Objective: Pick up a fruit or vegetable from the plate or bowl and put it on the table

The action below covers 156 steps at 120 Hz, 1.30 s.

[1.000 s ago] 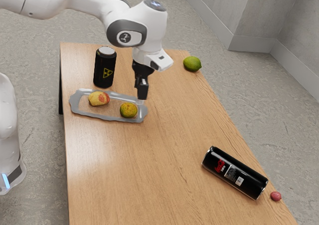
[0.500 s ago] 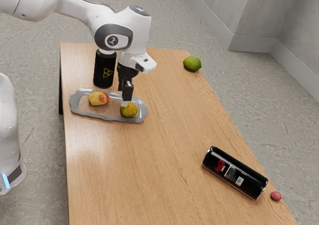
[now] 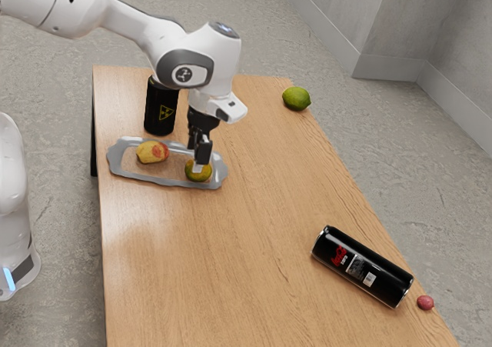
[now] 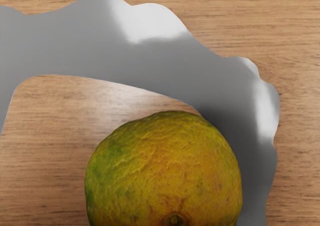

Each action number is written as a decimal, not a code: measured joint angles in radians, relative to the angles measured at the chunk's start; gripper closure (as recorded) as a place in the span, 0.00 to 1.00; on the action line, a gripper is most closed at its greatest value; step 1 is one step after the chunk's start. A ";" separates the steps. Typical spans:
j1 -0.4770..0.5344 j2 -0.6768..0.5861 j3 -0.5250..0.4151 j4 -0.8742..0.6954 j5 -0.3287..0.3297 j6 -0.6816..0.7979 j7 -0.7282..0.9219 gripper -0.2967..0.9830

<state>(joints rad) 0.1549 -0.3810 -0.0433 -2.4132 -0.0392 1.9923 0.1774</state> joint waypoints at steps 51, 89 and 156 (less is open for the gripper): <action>-0.003 0.049 -0.007 -0.004 -0.002 0.047 0.002 0.23; -0.003 0.056 -0.007 -0.014 -0.003 0.064 0.004 0.23; -0.002 0.062 -0.005 -0.020 -0.019 0.080 0.002 0.48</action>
<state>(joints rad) 0.1533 -0.3195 -0.0483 -2.4332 -0.0579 2.0721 0.1791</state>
